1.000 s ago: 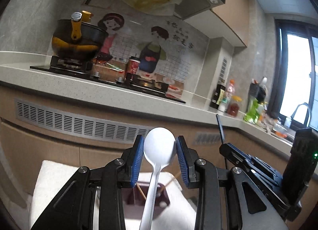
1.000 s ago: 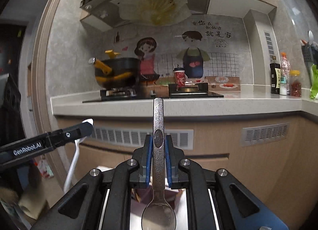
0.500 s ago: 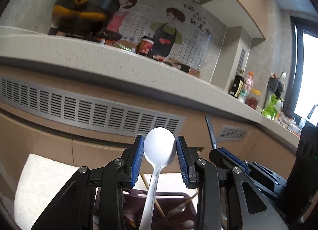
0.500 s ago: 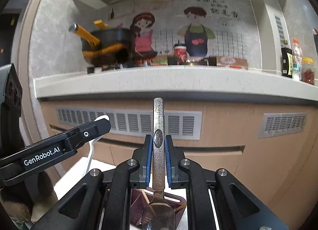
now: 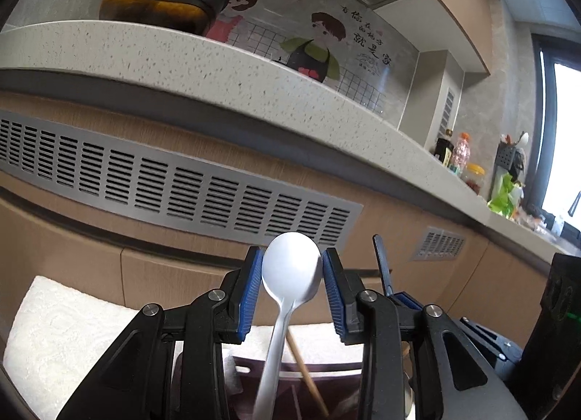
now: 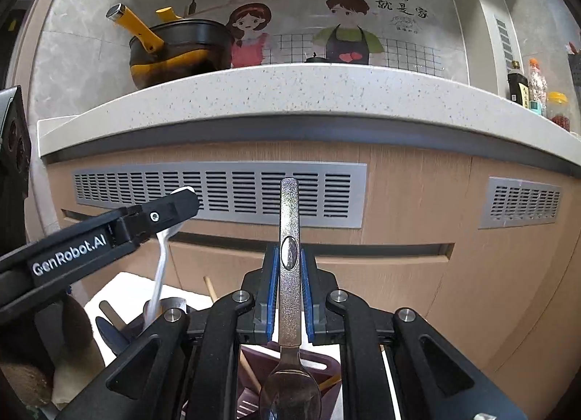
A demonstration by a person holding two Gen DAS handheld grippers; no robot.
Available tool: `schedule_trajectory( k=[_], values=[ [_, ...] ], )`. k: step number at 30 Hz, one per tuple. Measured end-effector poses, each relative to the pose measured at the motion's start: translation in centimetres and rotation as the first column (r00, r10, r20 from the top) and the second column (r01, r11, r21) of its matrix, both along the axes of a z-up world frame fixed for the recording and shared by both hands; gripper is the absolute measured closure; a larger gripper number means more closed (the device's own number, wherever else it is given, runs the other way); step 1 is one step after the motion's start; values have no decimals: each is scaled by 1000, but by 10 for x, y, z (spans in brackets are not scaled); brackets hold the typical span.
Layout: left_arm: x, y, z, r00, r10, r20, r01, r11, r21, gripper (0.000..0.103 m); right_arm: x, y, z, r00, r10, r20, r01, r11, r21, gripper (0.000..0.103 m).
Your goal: Organize utensils
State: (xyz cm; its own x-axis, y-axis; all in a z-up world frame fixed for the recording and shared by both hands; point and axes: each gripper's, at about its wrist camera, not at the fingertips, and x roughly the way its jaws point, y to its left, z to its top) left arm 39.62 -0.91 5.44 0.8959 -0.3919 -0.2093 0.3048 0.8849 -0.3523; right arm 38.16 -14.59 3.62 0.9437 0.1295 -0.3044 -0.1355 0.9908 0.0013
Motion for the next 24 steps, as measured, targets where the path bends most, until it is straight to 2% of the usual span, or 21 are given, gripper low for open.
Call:
schedule_trajectory(
  k=[2,3,4,11,13,16,24],
  values=[
    [2,4,-6,999,-9,-33,9,1000,-12,61,0,1,-6,1000,12,-12,-12,1000,-1,90],
    [1,7,-9,998,-9,-55,7,1000,-22,52,-1,0,-10,999,19,-25,-19,1000,4,86],
    [0,10,-11,998,-8,-68,6,1000,-28,48,-1,0,-13,999,27,-40,-27,1000,3,79],
    [-35,29,-13,984,37,-174,-36,999,10,48,-28,-14,-25,994,15,-104,-15,1000,1,65],
    [-53,33,-14,977,40,-207,-36,999,24,46,-43,-22,-28,991,0,-132,0,1000,4,57],
    [-79,37,-15,974,71,-216,-60,997,57,39,-66,-31,-32,987,-13,-160,16,1000,14,56],
    [-126,33,-27,957,85,-278,-46,989,142,36,-112,-33,-26,988,-8,-157,1,999,-42,53]
  ],
)
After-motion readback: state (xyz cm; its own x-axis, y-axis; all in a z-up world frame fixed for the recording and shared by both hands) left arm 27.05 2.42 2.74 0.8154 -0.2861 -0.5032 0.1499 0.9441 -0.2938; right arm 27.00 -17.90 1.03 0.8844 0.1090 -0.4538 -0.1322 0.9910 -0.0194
